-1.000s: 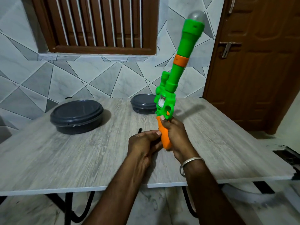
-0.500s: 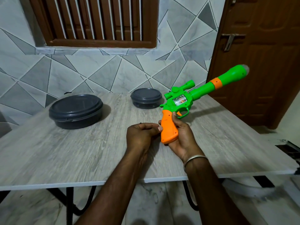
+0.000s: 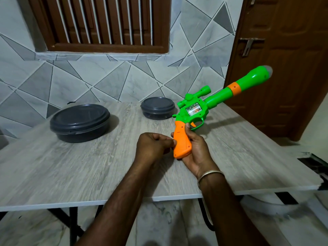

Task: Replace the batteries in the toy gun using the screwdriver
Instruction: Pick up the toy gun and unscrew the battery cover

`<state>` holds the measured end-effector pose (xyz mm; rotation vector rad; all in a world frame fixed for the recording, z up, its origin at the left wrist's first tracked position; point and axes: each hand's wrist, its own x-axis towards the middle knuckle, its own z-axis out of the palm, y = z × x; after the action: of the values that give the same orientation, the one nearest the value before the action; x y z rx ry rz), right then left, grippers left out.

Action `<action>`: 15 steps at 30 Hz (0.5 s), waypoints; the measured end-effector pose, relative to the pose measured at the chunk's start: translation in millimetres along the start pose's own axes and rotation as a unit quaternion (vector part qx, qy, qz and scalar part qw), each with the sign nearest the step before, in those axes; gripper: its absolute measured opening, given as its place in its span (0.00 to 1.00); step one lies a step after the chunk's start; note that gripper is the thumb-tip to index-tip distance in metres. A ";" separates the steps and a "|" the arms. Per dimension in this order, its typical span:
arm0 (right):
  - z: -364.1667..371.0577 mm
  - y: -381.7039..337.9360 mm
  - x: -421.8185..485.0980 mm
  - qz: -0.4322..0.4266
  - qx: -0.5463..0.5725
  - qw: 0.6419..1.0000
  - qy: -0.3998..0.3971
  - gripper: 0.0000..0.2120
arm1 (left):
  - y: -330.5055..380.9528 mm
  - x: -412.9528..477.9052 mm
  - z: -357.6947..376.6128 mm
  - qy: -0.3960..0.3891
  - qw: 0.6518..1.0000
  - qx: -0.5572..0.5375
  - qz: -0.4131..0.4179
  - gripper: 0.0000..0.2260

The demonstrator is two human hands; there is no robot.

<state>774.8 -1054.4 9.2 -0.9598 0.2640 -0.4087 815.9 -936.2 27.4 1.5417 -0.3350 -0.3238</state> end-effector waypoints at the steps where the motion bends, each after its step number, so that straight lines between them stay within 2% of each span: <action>1: 0.6 0.1 -0.5 -0.002 -0.004 1.000 0.002 0.21 | 0.5 -0.3 0.1 0.000 1.000 0.000 -0.003 0.02; 9: 4.2 1.9 -0.8 -0.028 -0.011 0.999 0.018 0.25 | 4.0 -10.6 3.3 -0.001 0.988 -0.135 -0.077 0.07; 15: 6.6 -0.5 -5.2 -0.031 -0.007 0.999 0.012 0.24 | 4.2 -11.0 3.1 -0.006 0.982 -0.158 -0.099 0.07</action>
<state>772.6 -1047.5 13.4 -0.9789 0.2594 -0.4765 804.6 -934.5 31.6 1.2609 -0.1306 -0.5165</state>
